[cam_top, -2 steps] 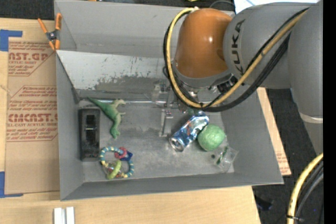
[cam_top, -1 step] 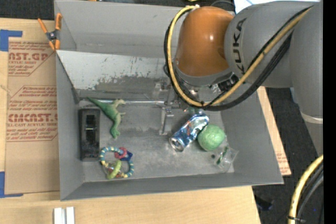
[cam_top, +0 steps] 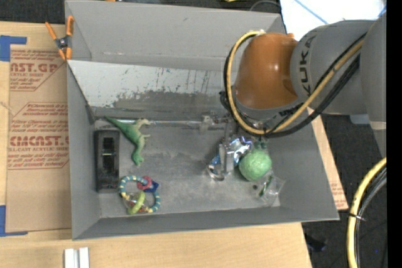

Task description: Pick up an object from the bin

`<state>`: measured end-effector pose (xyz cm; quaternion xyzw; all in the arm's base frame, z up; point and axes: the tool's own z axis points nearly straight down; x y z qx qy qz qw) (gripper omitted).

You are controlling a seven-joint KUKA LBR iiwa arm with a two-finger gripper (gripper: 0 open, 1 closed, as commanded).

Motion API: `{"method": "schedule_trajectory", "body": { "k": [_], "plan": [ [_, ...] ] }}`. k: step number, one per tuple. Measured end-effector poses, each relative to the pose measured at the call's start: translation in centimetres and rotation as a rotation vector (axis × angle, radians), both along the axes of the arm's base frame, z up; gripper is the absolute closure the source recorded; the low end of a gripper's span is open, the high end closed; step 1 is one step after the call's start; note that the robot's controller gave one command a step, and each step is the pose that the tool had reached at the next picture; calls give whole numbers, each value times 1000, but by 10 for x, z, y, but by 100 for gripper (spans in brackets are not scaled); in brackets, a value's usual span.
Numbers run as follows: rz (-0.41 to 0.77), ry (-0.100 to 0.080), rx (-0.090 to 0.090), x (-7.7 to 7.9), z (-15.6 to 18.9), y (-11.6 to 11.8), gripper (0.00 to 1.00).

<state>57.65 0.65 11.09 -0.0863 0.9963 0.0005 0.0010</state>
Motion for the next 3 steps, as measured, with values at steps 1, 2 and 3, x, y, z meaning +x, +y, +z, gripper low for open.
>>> {"method": "schedule_trajectory", "body": {
  "k": [1, 2, 3],
  "plan": [
    [-13, -9, 0, -10, 17, -55, 0],
    [329, -1, 1, 2, 2, -83, 0],
    [372, -7, 8, 16, -43, -117, 0]
  ]
}}
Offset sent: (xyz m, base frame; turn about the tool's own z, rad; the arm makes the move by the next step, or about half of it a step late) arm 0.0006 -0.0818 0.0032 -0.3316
